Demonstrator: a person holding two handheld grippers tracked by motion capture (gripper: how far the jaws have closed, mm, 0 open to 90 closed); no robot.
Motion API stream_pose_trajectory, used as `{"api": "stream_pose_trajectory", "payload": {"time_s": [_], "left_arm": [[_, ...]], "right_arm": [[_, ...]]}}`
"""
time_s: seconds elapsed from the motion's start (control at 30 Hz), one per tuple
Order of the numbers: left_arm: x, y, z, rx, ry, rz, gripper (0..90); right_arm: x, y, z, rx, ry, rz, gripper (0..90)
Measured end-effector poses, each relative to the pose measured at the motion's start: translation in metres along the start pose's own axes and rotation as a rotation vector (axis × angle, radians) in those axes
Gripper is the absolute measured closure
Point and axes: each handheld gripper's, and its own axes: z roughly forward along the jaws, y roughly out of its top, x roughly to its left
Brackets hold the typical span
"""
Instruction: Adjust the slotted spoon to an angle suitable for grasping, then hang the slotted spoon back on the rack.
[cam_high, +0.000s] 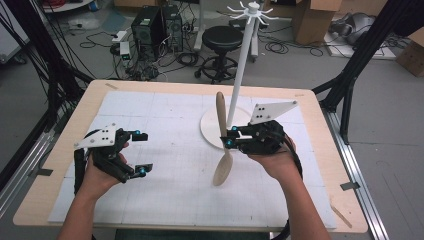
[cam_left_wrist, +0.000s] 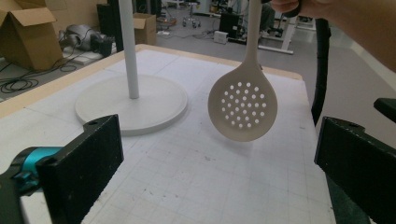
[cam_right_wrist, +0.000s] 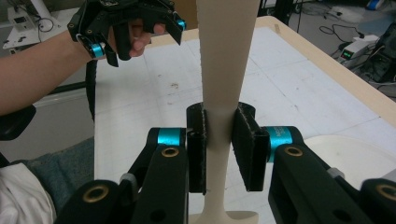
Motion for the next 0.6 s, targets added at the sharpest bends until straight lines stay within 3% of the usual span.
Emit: {"api": "stream_pose_trajectory", "payload": {"time_s": [0.3, 0.6], "left_arm": [[0.002, 0.002, 0.003, 0.001, -0.013, -0.016, 1.7], [0.005, 0.021, 0.017, 0.008, -0.057, -0.01, 1.7]], "right_arm": [[-0.001, -0.001, 0.002, -0.004, 0.017, -0.025, 76.0], [-0.002, -0.001, 0.006, 0.005, 0.03, -0.034, 76.0]]}}
